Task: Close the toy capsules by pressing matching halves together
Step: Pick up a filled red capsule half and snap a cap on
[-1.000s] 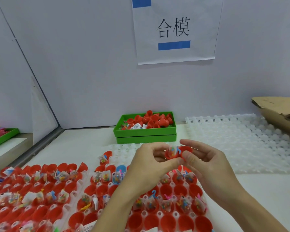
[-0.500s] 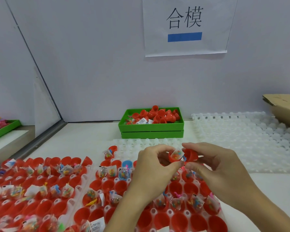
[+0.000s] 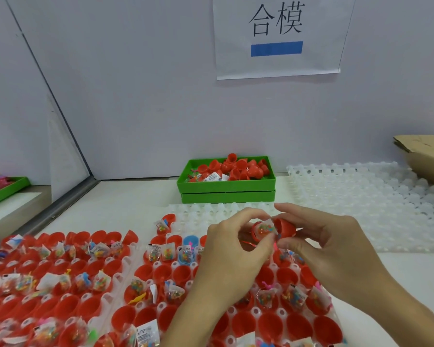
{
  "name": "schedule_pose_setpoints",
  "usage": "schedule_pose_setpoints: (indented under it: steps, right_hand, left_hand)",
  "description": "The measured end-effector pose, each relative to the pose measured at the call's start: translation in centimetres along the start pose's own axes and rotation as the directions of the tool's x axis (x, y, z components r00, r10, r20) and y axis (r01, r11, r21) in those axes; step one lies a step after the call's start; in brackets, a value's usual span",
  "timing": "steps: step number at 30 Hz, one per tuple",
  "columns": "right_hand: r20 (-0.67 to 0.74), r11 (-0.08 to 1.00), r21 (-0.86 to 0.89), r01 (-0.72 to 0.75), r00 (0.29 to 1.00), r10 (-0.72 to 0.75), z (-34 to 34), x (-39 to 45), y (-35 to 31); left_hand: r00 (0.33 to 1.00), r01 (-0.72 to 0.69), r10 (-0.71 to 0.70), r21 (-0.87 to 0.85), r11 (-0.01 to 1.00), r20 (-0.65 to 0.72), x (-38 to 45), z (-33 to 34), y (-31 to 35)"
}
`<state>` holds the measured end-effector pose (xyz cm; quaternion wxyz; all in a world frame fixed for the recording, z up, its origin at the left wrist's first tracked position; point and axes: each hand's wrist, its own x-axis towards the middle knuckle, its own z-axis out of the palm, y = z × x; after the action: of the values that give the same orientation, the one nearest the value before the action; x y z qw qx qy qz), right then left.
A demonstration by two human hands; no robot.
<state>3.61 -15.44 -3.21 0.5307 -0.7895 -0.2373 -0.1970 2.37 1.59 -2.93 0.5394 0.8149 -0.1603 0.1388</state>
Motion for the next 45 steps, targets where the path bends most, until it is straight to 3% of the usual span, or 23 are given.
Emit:
schedule_pose_setpoints:
  steps: [11,19,33,41,45]
  right_hand:
    - [-0.042,0.99,0.136,-0.03,0.998,0.036,-0.19,0.12,-0.04]
    - [-0.055,0.972,0.233,-0.04,0.997,0.054,-0.26,0.23,-0.43]
    - [0.006,0.985,0.167,0.05,0.999,-0.051,-0.3,0.05,-0.65]
    - [-0.065,0.991,0.13,-0.022,0.997,0.031,0.28,0.05,-0.06]
    - [-0.082,0.988,0.148,-0.04,0.995,0.053,0.04,0.18,-0.15]
  left_hand:
    - [0.999,-0.01,0.012,-0.038,0.999,0.045,-0.04,0.15,-0.16]
    - [0.999,-0.044,0.044,-0.062,0.997,-0.007,-0.09,0.55,-0.18]
    - [0.994,-0.057,0.048,-0.09,0.994,-0.1,-0.2,0.78,0.26]
    - [0.998,0.006,-0.01,-0.075,0.997,-0.062,-0.24,0.86,0.08]
    - [0.998,0.063,-0.066,-0.145,0.987,-0.016,-0.18,0.87,-0.22]
